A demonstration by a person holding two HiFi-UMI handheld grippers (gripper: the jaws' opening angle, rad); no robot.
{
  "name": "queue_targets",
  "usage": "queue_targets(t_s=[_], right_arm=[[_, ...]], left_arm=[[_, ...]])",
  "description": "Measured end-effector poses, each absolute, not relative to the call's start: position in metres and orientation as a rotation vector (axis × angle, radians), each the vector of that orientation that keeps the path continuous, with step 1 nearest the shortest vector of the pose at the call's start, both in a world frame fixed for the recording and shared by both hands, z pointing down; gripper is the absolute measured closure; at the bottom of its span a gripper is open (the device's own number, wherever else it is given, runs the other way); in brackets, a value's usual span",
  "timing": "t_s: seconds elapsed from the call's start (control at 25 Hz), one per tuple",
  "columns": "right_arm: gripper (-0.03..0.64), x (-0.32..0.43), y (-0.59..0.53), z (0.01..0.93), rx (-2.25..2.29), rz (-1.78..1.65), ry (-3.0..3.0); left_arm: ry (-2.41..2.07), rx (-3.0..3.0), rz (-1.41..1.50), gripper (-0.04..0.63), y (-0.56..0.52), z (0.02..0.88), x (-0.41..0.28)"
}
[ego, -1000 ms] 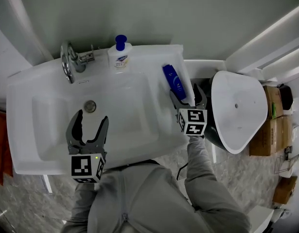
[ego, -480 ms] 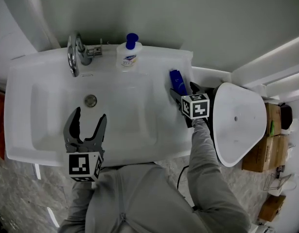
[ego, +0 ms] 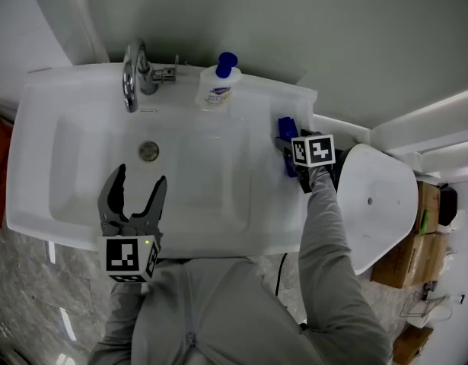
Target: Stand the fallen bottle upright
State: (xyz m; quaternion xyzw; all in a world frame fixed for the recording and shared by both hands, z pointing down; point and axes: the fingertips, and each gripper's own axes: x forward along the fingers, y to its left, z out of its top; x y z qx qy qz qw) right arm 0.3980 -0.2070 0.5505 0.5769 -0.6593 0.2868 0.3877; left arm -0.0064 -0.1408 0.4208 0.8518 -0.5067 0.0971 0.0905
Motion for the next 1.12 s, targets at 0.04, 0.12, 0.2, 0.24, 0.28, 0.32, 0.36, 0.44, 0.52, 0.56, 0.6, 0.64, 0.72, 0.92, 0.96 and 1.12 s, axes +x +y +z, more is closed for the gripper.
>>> queue_targets(t_s=[0.04, 0.12, 0.2, 0.24, 0.28, 0.32, 0.36, 0.44, 0.52, 0.56, 0.6, 0.64, 0.72, 0.92, 0.96, 1.12], right_arm=[[0.239, 0.399, -0.207, 0.553, 1.442, 0.741, -1.660], [0.268, 0.400, -0.208, 0.557, 1.405, 0.762, -1.631], [0.295, 0.400, -0.210, 0.561, 1.379, 0.790, -1.610], [0.298, 0.400, -0.210, 0.563, 1.364, 0.808, -1.601], [0.298, 0.399, -0.210, 0.565, 1.350, 0.828, -1.592], [0.299, 0.399, -0.210, 0.566, 1.337, 0.848, -1.584], [0.299, 0.399, -0.210, 0.567, 1.325, 0.867, -1.576], [0.304, 0.399, -0.210, 0.569, 1.303, 0.913, -1.566], [0.310, 0.398, -0.210, 0.571, 1.281, 0.959, -1.558], [0.310, 0.398, -0.210, 0.571, 1.269, 0.974, -1.552], [0.310, 0.399, -0.210, 0.572, 1.258, 0.984, -1.544], [0.311, 0.399, -0.210, 0.572, 1.248, 0.993, -1.534], [0.314, 0.399, -0.211, 0.573, 1.233, 1.009, -1.511], [0.327, 0.400, -0.211, 0.573, 1.232, 1.019, -1.489], [0.328, 0.400, -0.211, 0.572, 1.243, 1.016, -1.493], [0.333, 0.401, -0.210, 0.570, 1.291, 0.999, -1.511]], left_arm=[[-1.509, 2.528, 0.289, 0.222, -0.141, 0.421, -0.008], [-1.517, 2.521, 0.290, 0.222, -0.141, 0.422, -0.010], [-1.526, 2.513, 0.289, 0.222, -0.142, 0.423, -0.012], [-1.530, 2.510, 0.288, 0.222, -0.143, 0.423, -0.013], [-1.533, 2.508, 0.286, 0.222, -0.143, 0.423, -0.014], [-1.535, 2.506, 0.285, 0.222, -0.144, 0.423, -0.015], [-1.538, 2.504, 0.283, 0.222, -0.145, 0.423, -0.016], [-1.544, 2.501, 0.282, 0.222, -0.147, 0.423, -0.018], [-1.546, 2.499, 0.280, 0.222, -0.149, 0.423, -0.019], [-1.547, 2.498, 0.280, 0.222, -0.150, 0.423, -0.020], [-1.548, 2.497, 0.279, 0.222, -0.150, 0.423, -0.020], [-1.550, 2.496, 0.278, 0.222, -0.151, 0.423, -0.021], [-1.551, 2.493, 0.275, 0.222, -0.153, 0.424, -0.022], [-1.546, 2.497, 0.266, 0.222, -0.157, 0.424, -0.023], [-1.544, 2.499, 0.265, 0.222, -0.158, 0.424, -0.023], [-1.531, 2.510, 0.269, 0.222, -0.159, 0.423, -0.022]])
